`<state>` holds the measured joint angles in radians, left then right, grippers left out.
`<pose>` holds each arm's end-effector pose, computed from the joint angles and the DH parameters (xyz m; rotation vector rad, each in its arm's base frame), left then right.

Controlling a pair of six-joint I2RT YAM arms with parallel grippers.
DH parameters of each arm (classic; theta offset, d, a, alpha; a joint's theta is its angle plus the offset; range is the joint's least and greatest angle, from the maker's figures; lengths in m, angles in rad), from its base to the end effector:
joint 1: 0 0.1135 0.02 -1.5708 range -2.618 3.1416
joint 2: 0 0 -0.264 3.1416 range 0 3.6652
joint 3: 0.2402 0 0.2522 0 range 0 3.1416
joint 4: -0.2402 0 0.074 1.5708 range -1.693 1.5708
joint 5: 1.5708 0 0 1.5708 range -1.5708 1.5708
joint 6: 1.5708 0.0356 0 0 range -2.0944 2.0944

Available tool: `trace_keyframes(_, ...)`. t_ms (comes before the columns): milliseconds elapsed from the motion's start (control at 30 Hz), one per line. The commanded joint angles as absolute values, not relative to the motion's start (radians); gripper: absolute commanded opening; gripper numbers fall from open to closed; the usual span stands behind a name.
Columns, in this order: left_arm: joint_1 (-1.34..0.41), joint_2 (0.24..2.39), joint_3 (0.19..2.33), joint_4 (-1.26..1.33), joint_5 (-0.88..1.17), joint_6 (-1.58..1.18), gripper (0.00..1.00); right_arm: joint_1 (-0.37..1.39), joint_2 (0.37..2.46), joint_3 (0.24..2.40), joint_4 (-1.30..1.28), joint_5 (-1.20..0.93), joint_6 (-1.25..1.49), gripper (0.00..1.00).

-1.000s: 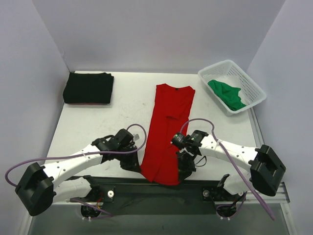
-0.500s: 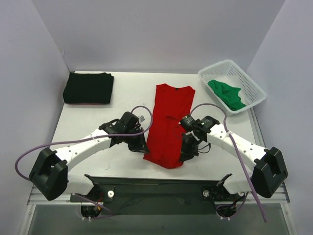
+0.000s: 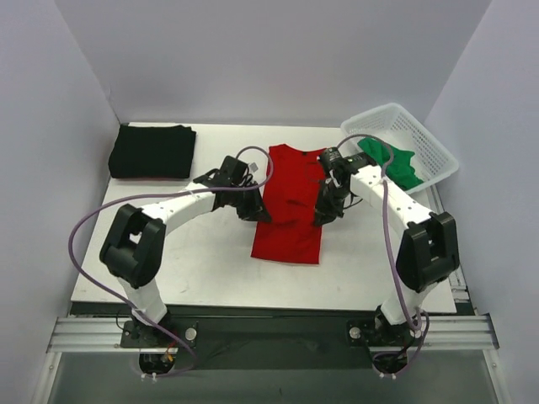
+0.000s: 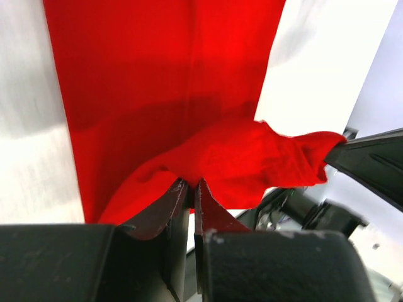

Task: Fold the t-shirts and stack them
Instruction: Fold the folded rectangular tshirt in 1/3 of the way

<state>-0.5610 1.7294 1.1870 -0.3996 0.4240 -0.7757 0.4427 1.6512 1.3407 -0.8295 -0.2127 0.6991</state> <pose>0.3013 -0.2066 0.2130 -0.1024 2.7319 -1.0103 0.3024 0.1517 0.2601 0.2967 2.8191 0.5896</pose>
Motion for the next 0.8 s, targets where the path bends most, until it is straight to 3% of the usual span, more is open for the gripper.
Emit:
trace_keyframes(0,-0.522,1.808,1.327,-0.35,0.45,-0.743,0.0,0.393,1.757,1.454,-0.864,-0.172,0.612,0.0)
trace_keyframes(300,-0.459,2.005,1.546,-0.396,0.486,-0.736,0.0,0.285,1.989,1.675,-0.867,-0.225,0.566,0.0)
trace_keyframes(767,-0.43,2.105,1.614,-0.388,0.479,-0.735,0.0,0.232,2.149,1.816,-0.867,-0.252,0.528,0.0)
